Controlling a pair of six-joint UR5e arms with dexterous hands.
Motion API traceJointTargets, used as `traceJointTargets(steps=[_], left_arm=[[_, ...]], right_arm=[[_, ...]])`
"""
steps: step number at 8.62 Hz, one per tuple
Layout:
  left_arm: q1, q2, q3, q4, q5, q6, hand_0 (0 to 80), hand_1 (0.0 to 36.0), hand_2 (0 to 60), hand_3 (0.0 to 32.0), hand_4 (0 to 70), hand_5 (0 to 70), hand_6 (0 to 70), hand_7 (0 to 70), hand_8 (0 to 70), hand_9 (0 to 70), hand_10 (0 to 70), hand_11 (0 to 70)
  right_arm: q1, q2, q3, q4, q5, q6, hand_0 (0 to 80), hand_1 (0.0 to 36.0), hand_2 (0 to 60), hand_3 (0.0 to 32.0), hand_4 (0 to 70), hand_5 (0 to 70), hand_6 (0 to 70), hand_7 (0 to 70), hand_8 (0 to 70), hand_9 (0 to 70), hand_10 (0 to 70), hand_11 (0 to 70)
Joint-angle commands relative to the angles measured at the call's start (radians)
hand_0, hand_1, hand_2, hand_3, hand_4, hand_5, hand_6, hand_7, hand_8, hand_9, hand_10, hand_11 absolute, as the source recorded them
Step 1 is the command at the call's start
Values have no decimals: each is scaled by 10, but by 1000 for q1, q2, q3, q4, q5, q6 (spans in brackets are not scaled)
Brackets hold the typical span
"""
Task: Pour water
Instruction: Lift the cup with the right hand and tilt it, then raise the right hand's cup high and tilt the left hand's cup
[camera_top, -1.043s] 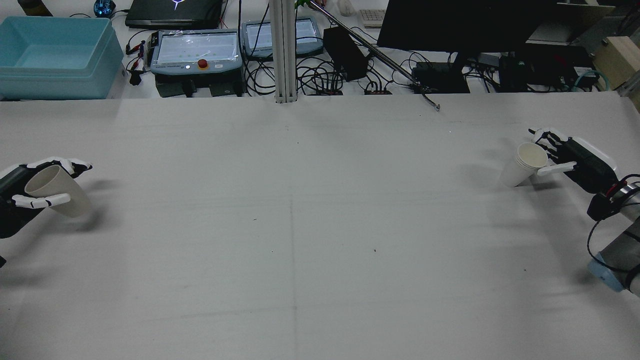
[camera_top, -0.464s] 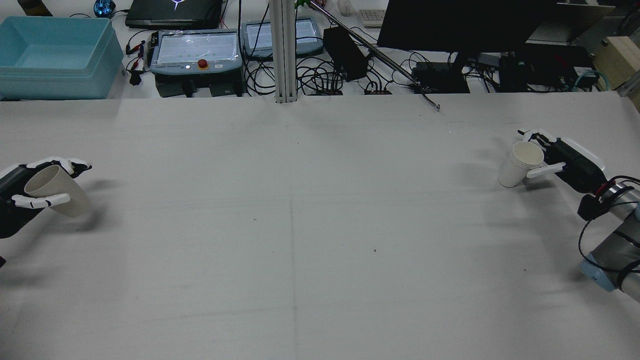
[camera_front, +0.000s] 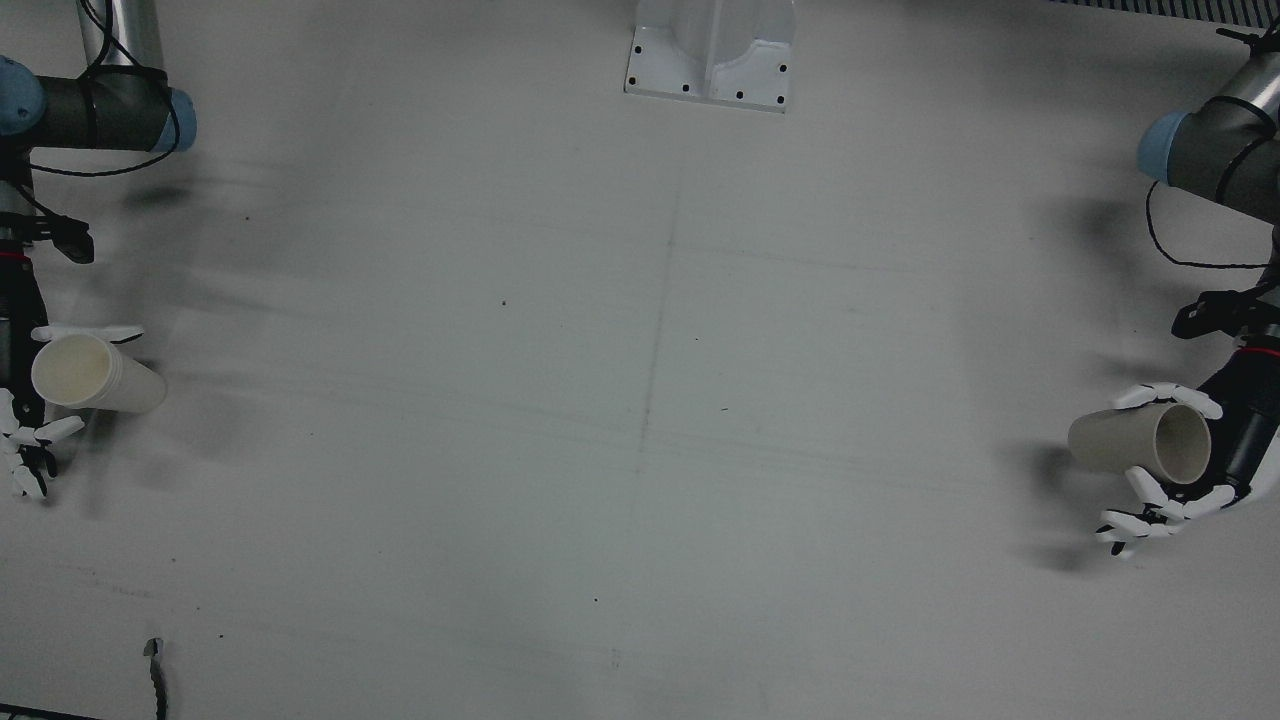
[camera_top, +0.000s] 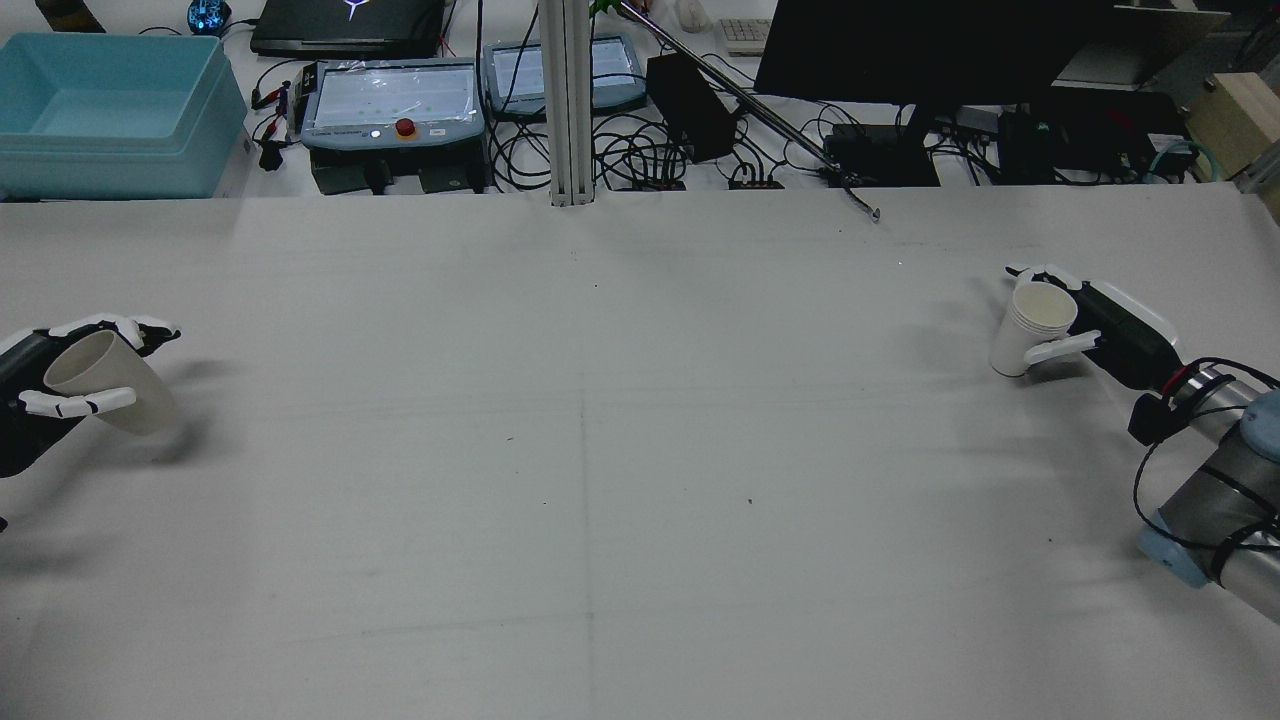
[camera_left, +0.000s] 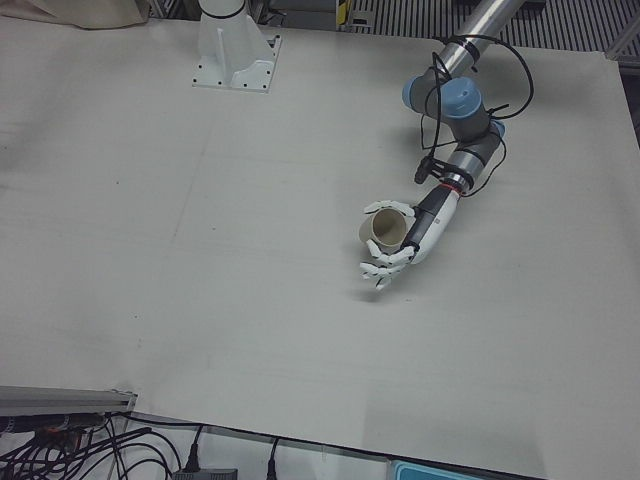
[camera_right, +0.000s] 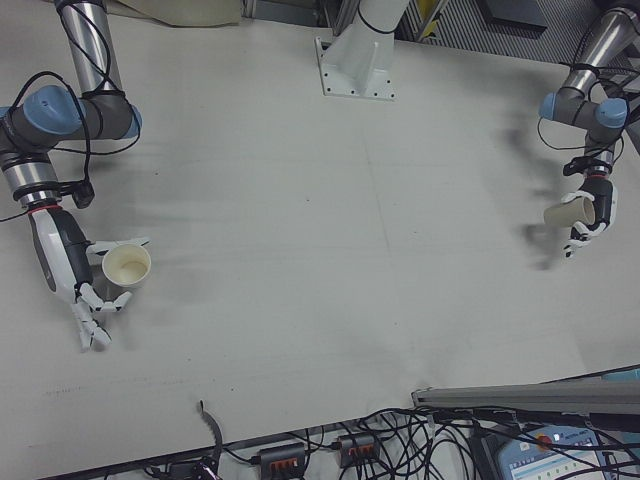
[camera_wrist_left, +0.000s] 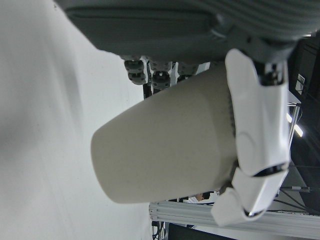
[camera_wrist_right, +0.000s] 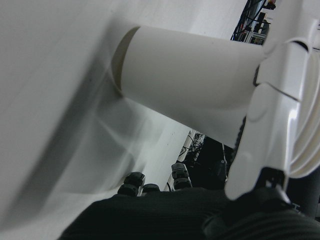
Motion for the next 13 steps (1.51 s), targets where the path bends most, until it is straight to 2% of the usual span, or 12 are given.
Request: traceJointTargets(steps=[1, 2, 3, 4, 5, 6, 7, 8, 9, 11, 12, 13], left_arm=[[0, 37, -40, -1, -5, 0, 569, 308, 600, 0, 683, 700, 230, 332, 195, 193, 55, 94], [0, 41, -49, -1, -7, 0, 572, 309, 600, 0, 692, 700, 237, 338, 197, 196, 55, 94], [-2, 41, -58, -1, -5, 0, 572, 310, 600, 0, 695, 700, 239, 339, 198, 196, 56, 95], [-2, 52, -65, -1, -7, 0, 574, 311, 600, 0, 694, 700, 239, 340, 197, 196, 55, 95], [-2, 61, -75, -1, -7, 0, 574, 314, 600, 0, 694, 700, 238, 340, 197, 195, 55, 94], [-2, 61, -77, -1, -5, 0, 575, 314, 600, 0, 692, 700, 238, 339, 197, 194, 54, 93], [0, 61, -81, 1, -5, 0, 575, 313, 600, 0, 692, 700, 239, 339, 197, 195, 55, 94], [0, 61, -92, 5, -4, 0, 575, 314, 600, 0, 692, 700, 239, 340, 197, 195, 54, 93], [-2, 61, -121, 33, -2, 0, 576, 316, 600, 0, 693, 700, 241, 343, 198, 195, 55, 94], [1, 54, -228, 149, 12, 3, 582, 325, 600, 0, 700, 700, 248, 349, 200, 196, 54, 94], [12, 52, -274, 207, 21, 8, 583, 328, 600, 0, 700, 700, 257, 355, 201, 198, 53, 92], [8, 28, -287, 255, 100, 27, 582, 326, 600, 0, 700, 700, 276, 373, 205, 202, 53, 92]], right_arm=[[-41, 3, 56, -28, 0, -37, 562, 196, 22, 320, 0, 577, 11, 183, 62, 62, 25, 57], [-41, -1, 116, -63, 0, -58, 574, 205, 23, 320, 0, 592, 21, 194, 65, 66, 26, 59], [-34, -8, 183, -104, 4, -75, 586, 214, 26, 260, 0, 605, 32, 209, 66, 72, 29, 65], [-26, -11, 237, -165, 20, -85, 604, 232, 49, 50, 31, 652, 68, 258, 73, 96, 40, 82], [-20, -12, 276, -218, 21, -89, 708, 280, 115, 0, 145, 700, 175, 458, 150, 220, 76, 137], [-18, -12, 291, -256, 20, -92, 800, 321, 241, 0, 204, 700, 322, 700, 309, 454, 159, 259], [-17, -14, 306, -266, 20, -94, 800, 360, 470, 0, 232, 700, 424, 700, 449, 645, 259, 405], [-6, -41, 370, -267, 17, -94, 800, 360, 590, 0, 268, 700, 506, 700, 551, 700, 341, 510], [32, -84, 503, -313, 17, -91, 800, 360, 600, 0, 269, 700, 526, 700, 583, 700, 367, 545], [101, -83, 746, -518, 20, -62, 800, 360, 600, 0, 269, 700, 507, 700, 555, 700, 341, 511], [107, -39, 765, -586, 24, 4, 800, 360, 600, 0, 273, 700, 510, 700, 550, 700, 334, 501], [120, 18, 765, -638, 23, 59, 775, 360, 600, 0, 294, 700, 546, 700, 568, 700, 333, 496]])
